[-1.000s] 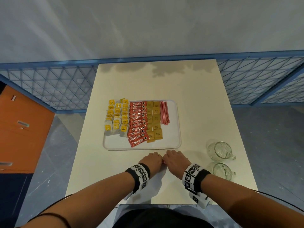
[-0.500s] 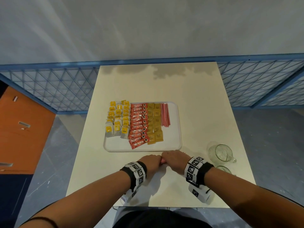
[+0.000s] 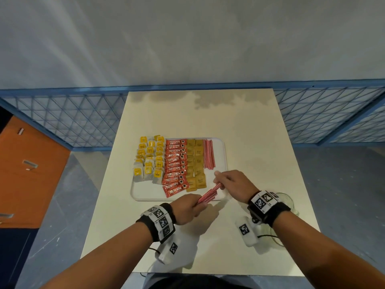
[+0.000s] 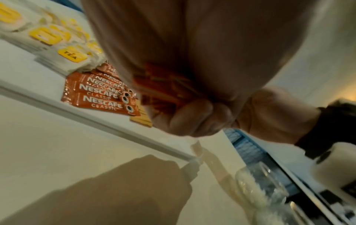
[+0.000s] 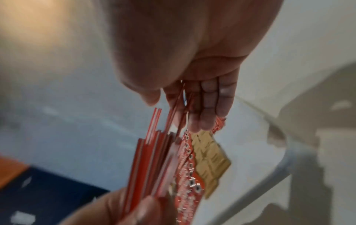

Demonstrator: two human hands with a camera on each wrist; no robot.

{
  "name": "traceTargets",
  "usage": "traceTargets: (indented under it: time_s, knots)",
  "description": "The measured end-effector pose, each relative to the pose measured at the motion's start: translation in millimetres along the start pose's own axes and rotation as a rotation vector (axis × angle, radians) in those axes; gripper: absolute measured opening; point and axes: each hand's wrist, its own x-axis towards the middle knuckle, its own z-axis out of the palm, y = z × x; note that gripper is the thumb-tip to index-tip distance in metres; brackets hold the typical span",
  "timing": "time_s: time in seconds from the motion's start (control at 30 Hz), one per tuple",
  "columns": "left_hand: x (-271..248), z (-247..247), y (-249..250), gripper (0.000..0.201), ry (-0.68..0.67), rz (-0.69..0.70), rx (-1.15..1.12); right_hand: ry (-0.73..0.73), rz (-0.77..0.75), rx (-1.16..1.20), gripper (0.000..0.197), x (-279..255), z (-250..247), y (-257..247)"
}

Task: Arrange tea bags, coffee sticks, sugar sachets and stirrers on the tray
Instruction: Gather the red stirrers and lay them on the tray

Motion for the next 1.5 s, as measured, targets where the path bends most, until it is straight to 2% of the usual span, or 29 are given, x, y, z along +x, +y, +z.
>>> traceTargets:
  time_s: [0.07, 0.17, 0.47, 0.57, 0.73, 0.87, 1.0, 1.2, 1.33, 1.5]
  knots:
    - [0, 0, 5, 0.031, 0.001, 0.003, -0.132, 0.041, 0.056, 0.112, 0.050, 5, 8, -3]
    - [1, 0, 11, 0.032, 0.041, -0.017, -0.262, 0.030, 0.036, 0.111, 0.051, 6, 23, -12]
    - [-4, -10, 12, 0.039, 0.026, -0.042, -0.263, -0.014, 0.017, 0.190, 0.061, -3, 30, -25]
    - [-4, -13, 17, 0.032, 0.050, -0.048, -0.239, -0.028, -0.027, 0.127, 0.049, -4, 32, -27]
    - [-3, -14, 22, 0.056, 0.104, -0.072, -0.271, 0.078, -0.010, 0.073, 0.039, -1, 44, -26]
    - [-5, -15, 22, 0.049, 0.092, -0.054, -0.334, 0.154, -0.042, 0.041, 0.042, 3, 50, -24]
    - [-6, -17, 25, 0.033, 0.076, -0.039, -0.377, 0.196, -0.045, 0.073, 0.040, 7, 48, -25]
    - [-13, -30, 12, 0.023, 0.035, -0.086, -0.599, 0.349, -0.035, 0.099, 0.046, 10, 39, -25]
    - [-19, -31, 6, 0.018, 0.182, -0.110, -0.713, 0.460, 0.007, 0.160, 0.045, 14, 37, -20]
    - [-12, -27, 16, 0.051, 0.312, -0.144, -0.766, 0.456, -0.037, 0.164, 0.044, 12, 44, -32]
